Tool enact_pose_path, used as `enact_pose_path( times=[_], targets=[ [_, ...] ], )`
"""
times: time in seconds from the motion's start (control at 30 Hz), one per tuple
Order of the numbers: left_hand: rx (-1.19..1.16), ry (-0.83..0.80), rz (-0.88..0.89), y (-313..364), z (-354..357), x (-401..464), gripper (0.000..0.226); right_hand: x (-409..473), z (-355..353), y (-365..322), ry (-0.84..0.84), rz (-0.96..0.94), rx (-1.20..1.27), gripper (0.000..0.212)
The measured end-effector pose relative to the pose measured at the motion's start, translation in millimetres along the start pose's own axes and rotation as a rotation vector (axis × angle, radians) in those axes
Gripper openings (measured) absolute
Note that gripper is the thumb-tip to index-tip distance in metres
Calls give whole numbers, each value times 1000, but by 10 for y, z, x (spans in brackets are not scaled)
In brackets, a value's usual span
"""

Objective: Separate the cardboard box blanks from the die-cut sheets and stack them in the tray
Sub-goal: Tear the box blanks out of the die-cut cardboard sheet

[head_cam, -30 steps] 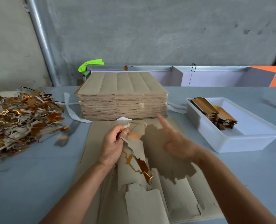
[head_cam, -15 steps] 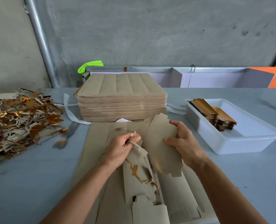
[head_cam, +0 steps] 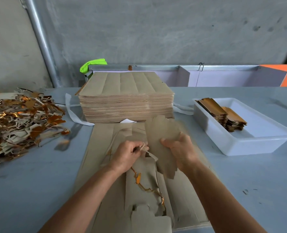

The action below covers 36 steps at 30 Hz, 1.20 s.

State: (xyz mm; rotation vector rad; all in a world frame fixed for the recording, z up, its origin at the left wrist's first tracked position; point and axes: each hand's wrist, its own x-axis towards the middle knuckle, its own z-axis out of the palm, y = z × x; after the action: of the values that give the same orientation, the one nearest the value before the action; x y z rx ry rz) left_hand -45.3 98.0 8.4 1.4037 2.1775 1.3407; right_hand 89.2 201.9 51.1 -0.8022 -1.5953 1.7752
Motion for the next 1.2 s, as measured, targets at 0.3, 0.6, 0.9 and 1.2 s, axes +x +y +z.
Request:
enact_pose_path(
  times=[0.3,0.6,0.9,1.2],
  targets=[
    [-272,249,87,166,-218,-31,23,-6,-133,-52,-255,-291,-918,53],
    [-324,350,68,257,-185,28,22,-205,142,84,-370,85,-271,30],
    [385,189,113,47,-419,-177,17,-38,-242,137,278,12,-271,20],
    [437,-346,-48,333,38,-370,66,-54,-137,217,418,-119,-313,18]
  ],
)
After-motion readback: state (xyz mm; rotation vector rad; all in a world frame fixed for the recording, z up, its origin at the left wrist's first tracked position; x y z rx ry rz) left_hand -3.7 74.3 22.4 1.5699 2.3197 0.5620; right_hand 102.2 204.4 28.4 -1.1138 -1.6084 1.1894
